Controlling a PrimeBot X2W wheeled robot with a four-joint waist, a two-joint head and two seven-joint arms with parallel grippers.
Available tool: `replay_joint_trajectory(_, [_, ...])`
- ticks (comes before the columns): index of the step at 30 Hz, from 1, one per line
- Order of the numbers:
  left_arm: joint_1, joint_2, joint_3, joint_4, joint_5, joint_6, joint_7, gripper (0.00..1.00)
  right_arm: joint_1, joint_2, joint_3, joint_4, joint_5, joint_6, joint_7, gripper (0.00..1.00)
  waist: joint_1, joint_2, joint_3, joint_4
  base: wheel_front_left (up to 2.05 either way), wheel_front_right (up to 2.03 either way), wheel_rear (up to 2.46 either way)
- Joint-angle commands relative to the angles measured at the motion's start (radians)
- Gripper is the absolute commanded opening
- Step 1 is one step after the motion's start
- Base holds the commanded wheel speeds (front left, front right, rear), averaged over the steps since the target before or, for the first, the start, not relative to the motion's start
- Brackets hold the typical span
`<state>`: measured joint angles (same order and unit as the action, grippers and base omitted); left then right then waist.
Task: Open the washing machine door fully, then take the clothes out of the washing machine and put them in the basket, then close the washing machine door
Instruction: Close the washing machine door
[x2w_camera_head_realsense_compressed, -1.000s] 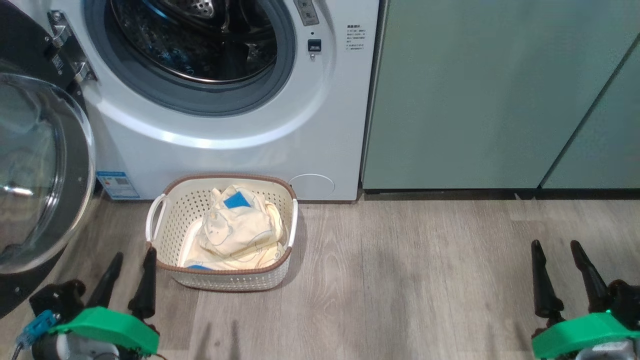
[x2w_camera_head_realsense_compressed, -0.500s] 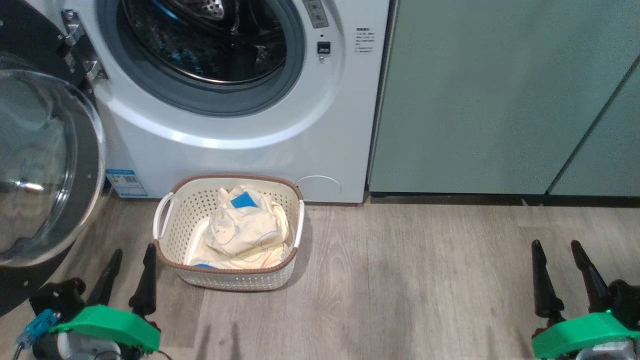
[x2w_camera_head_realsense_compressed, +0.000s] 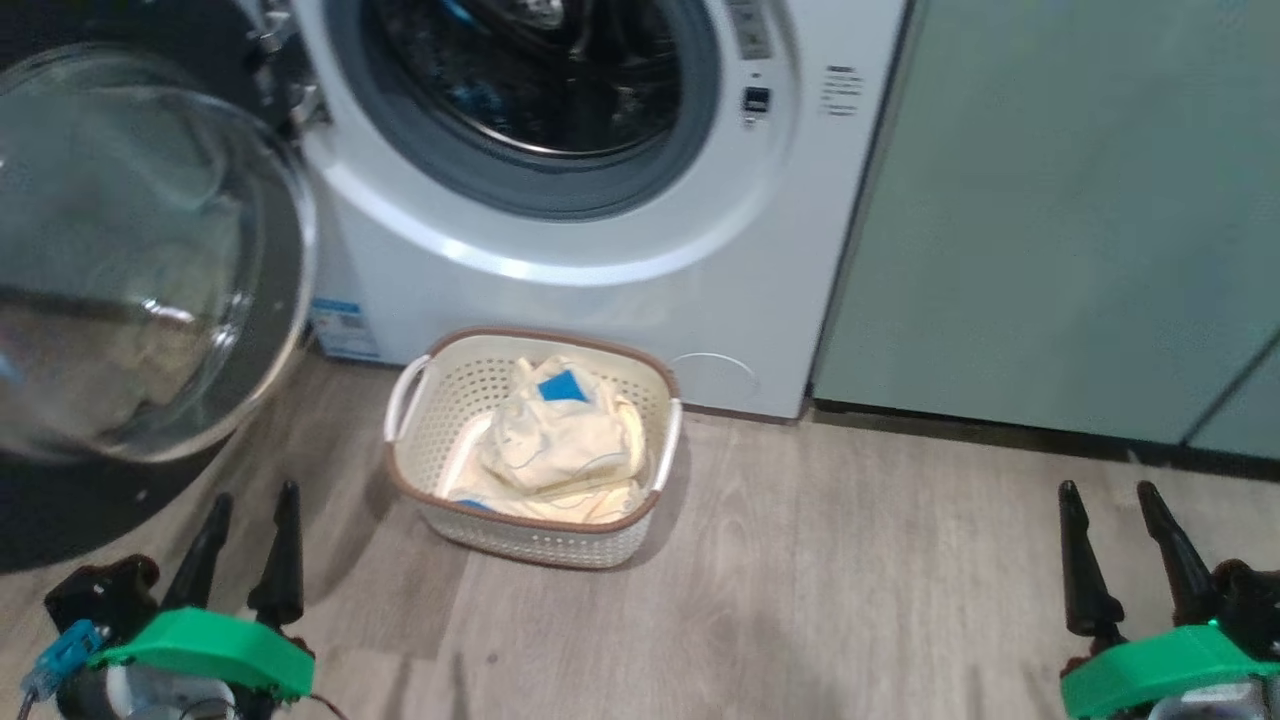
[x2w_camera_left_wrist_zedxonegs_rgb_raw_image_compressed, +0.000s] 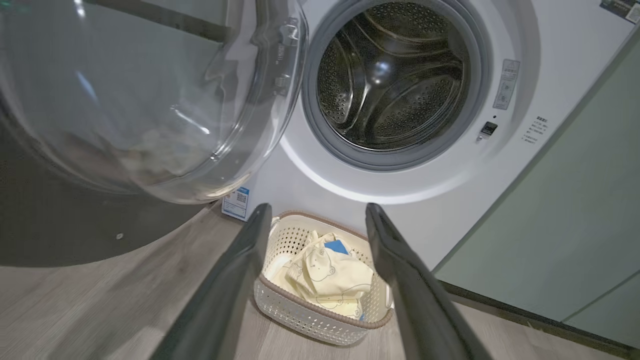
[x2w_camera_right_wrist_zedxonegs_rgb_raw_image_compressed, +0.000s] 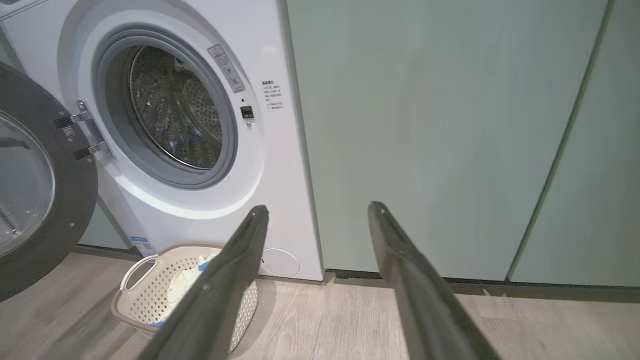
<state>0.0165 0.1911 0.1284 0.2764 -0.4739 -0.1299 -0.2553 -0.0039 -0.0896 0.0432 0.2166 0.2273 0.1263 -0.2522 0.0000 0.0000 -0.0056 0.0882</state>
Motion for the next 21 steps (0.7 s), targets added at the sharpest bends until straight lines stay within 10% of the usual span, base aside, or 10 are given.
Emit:
replay_joint_trajectory(1, [-0.045,0.014,0.043,-0.026,0.008,-0.001,-0.006,1.0,-0.029,-0.011,0.022,-0.031,0.003,0.004,-0.01,1.0,0.0,0.0,0.001,0.045,0.0,0.0,0.0])
replay_joint_trajectory(21, [-0.061,0.001,0.071,0.004,0.026,-0.001,-0.006,1.0,-0.046,-0.001,0.032,-0.028,0.008,0.004,-0.01,1.0,0.0,0.0,0.004,0.303,0.0,0.0,0.0])
